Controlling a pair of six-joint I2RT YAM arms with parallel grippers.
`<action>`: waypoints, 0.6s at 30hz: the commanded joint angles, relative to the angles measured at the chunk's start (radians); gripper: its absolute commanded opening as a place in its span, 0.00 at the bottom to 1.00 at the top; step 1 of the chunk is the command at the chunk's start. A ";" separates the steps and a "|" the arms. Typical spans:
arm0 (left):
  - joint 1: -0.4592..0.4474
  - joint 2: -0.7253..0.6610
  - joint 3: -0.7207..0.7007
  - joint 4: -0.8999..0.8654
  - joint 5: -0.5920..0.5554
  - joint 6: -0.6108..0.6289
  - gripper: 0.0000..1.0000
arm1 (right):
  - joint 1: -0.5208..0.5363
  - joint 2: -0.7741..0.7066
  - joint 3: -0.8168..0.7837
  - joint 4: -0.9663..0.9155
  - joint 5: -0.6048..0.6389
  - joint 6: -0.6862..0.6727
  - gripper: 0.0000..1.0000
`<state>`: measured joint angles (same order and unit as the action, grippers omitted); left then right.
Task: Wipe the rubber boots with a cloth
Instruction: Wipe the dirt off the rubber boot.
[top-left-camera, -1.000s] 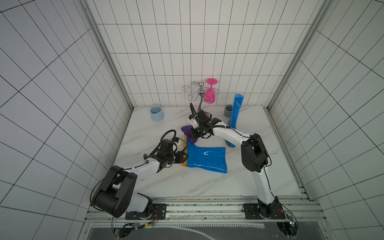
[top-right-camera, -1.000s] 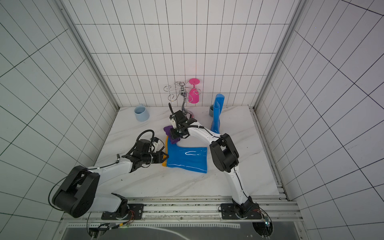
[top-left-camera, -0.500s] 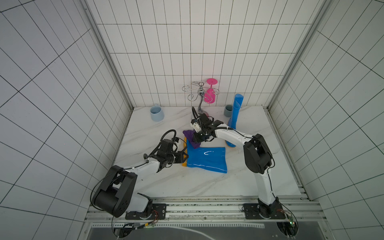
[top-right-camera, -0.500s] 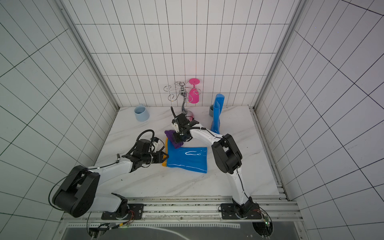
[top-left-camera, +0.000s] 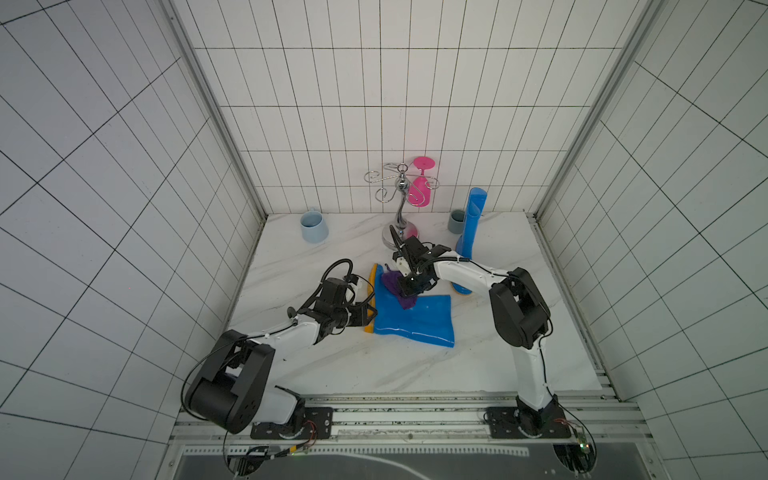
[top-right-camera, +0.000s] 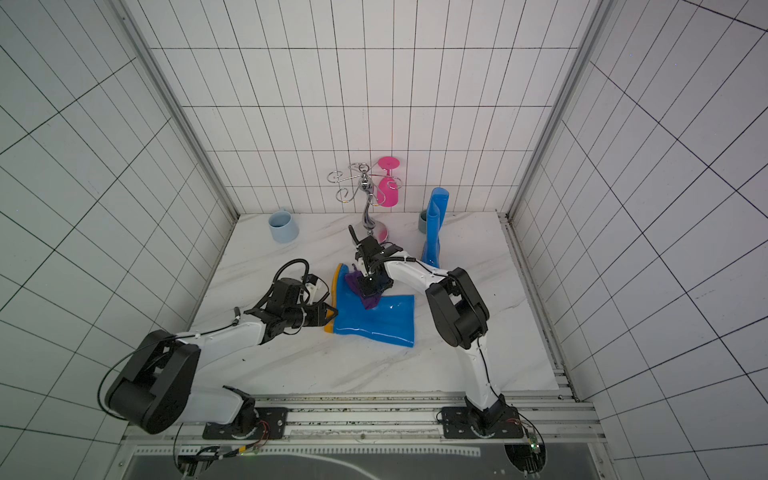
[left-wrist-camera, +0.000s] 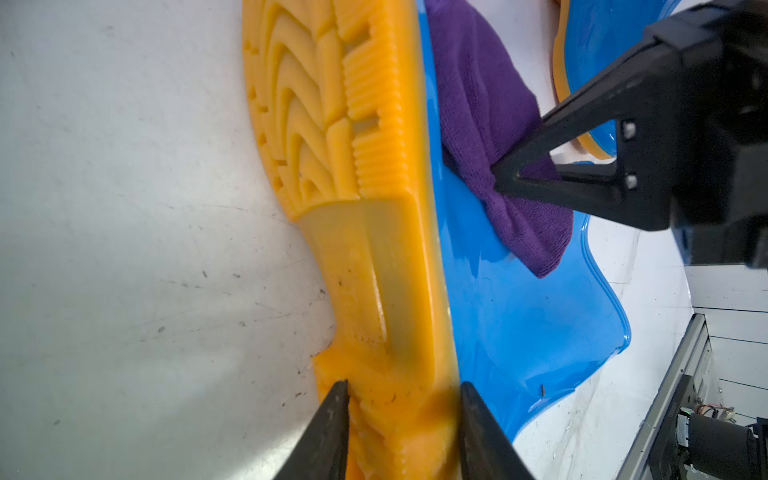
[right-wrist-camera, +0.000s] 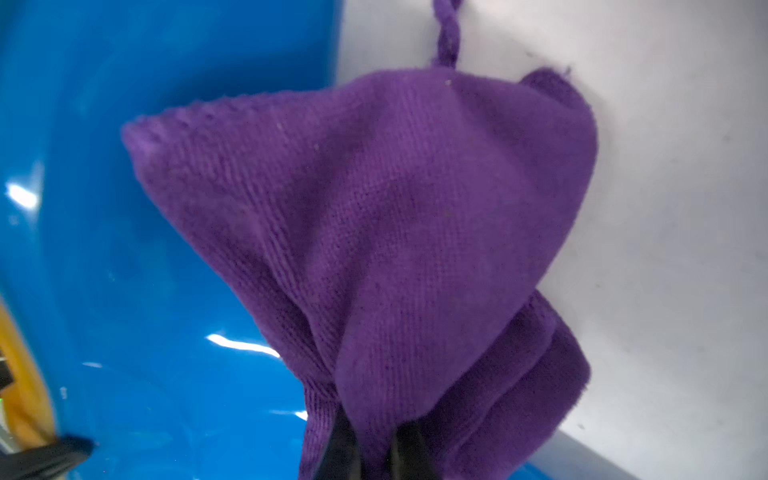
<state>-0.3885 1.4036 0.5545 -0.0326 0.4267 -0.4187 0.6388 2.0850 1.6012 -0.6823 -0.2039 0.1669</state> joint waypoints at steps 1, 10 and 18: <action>0.005 0.052 -0.008 -0.069 -0.038 0.012 0.41 | -0.043 -0.056 -0.088 -0.123 0.088 -0.021 0.00; 0.010 0.058 -0.007 -0.070 -0.034 0.011 0.41 | -0.156 -0.186 -0.268 -0.131 0.143 -0.014 0.00; 0.011 0.061 -0.006 -0.069 -0.025 0.012 0.41 | -0.243 -0.304 -0.347 -0.126 0.116 -0.028 0.00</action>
<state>-0.3813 1.4231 0.5659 -0.0269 0.4431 -0.4187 0.4141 1.8202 1.2865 -0.7582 -0.0906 0.1650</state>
